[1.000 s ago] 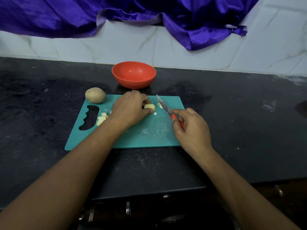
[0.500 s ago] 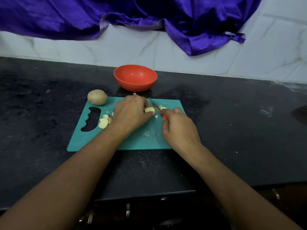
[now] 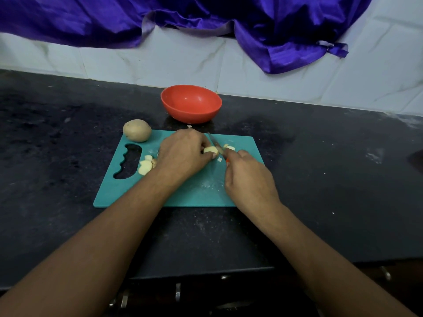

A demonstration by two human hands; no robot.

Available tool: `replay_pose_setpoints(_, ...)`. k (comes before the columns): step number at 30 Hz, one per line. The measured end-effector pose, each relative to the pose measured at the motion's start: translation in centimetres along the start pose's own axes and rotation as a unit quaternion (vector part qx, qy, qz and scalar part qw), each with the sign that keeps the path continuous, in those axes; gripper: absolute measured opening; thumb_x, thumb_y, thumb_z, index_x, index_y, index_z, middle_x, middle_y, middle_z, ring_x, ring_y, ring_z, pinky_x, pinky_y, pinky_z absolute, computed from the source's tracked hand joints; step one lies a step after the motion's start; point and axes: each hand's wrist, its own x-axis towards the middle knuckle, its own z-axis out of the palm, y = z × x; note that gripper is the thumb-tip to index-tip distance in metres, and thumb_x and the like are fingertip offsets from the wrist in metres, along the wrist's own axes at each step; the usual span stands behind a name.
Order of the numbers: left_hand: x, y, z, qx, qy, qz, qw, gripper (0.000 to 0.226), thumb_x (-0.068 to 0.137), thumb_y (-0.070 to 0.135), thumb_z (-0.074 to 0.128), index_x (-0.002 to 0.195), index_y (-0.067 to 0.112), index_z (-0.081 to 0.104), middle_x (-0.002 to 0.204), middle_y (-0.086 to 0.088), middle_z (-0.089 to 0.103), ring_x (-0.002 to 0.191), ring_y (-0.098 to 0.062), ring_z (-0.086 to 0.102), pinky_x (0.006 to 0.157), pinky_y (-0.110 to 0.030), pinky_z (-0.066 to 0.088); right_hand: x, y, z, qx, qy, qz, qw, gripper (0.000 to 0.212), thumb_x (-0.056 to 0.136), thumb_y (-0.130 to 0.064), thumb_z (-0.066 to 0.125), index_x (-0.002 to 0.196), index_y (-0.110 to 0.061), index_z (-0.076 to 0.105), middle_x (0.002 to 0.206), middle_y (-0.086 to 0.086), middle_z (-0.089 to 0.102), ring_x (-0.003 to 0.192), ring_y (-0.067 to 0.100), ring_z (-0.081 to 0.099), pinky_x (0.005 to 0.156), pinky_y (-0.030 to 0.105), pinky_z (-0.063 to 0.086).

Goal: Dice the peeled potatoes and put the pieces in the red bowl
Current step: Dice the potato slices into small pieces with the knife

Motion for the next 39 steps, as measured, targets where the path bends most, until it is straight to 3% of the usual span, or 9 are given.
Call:
replay_pose_setpoints(4,0.0,0.0,0.0,-0.002,-0.007,0.006,1.0,0.025,0.087,0.054,0.072,0.097,0.031,0.075,0.095,0.008,0.071,0.096,-0.018,0.064,0.076,-0.04,0.054,0.0,0.0,-0.1,0.007,0.0,-0.004,1.0,0.047,0.103,-0.019,0.041,0.149,-0.024,0.045,0.11,-0.001,0.057,0.087,0.021,0.061,0.068,0.039,0.052)
replay_pose_setpoints(13,0.1,0.1,-0.2,0.002,-0.012,0.017,1.0,0.023,0.088,0.051,0.073,0.1,0.032,0.076,0.099,0.005,0.071,0.098,-0.019,0.063,0.078,-0.041,0.054,0.2,-0.5,-0.2,-0.06,-0.019,-0.014,0.998,0.053,0.102,-0.015,0.043,0.154,-0.02,0.037,0.133,0.003,0.056,0.093,0.028,0.066,0.062,0.034,0.039)
replay_pose_setpoints(22,0.0,0.1,-0.3,-0.001,-0.001,0.018,1.0,0.025,0.087,0.048,0.075,0.107,0.033,0.076,0.1,0.006,0.073,0.097,-0.017,0.065,0.074,-0.038,0.054,-0.2,-0.5,-1.0,-0.13,-0.045,-0.041,0.99,0.058,0.101,-0.015,0.046,0.157,-0.022,0.033,0.116,0.001,0.062,0.084,0.023,0.059,0.06,0.034,0.033)
replay_pose_setpoints(26,0.0,-0.1,-0.2,-0.001,-0.003,0.013,1.0,0.027,0.088,0.05,0.075,0.109,0.033,0.076,0.101,0.008,0.073,0.097,-0.016,0.064,0.074,-0.038,0.053,-1.0,0.9,-1.6,-0.029,-0.045,-0.014,0.998,0.05,0.101,-0.02,0.045,0.15,-0.032,0.048,0.11,-0.001,0.067,0.093,0.024,0.066,0.072,0.036,0.049)
replay_pose_setpoints(30,0.0,-0.3,0.1,-0.002,-0.005,0.01,1.0,0.029,0.088,0.054,0.073,0.108,0.034,0.076,0.103,0.006,0.073,0.101,-0.019,0.065,0.075,-0.037,0.052,-0.5,2.1,-1.7,0.143,-0.009,0.056,0.988,0.041,0.1,-0.022,0.05,0.136,-0.034,0.064,0.1,-0.002,0.075,0.082,0.021,0.067,0.075,0.036,0.056)
replay_pose_setpoints(33,0.0,-0.5,0.2,-0.002,-0.004,0.014,1.0,0.031,0.089,0.055,0.071,0.111,0.034,0.076,0.107,0.005,0.072,0.105,-0.021,0.064,0.077,-0.037,0.05,-0.4,1.4,-1.4,0.13,0.003,0.035,0.991,0.043,0.101,-0.022,0.049,0.141,-0.034,0.06,0.096,-0.001,0.073,0.078,0.02,0.065,0.073,0.037,0.055)
replay_pose_setpoints(35,-0.1,-0.5,0.2,0.005,0.0,0.019,1.0,0.032,0.09,0.054,0.071,0.112,0.032,0.075,0.107,0.004,0.072,0.104,-0.022,0.063,0.074,-0.035,0.046,-0.1,0.8,-1.1,0.105,0.007,0.018,0.994,0.045,0.101,-0.02,0.048,0.143,-0.035,0.058,0.103,0.001,0.072,0.087,0.023,0.066,0.074,0.037,0.054)
replay_pose_setpoints(39,0.1,-0.6,0.2,-0.004,-0.005,0.013,1.0,0.029,0.089,0.054,0.071,0.108,0.032,0.076,0.099,0.006,0.072,0.098,-0.021,0.064,0.07,-0.034,0.041,0.2,0.2,-0.7,0.053,0.009,0.004,0.999,0.045,0.102,-0.019,0.044,0.142,-0.034,0.057,0.104,0.0,0.068,0.094,0.025,0.063,0.066,0.033,0.039)
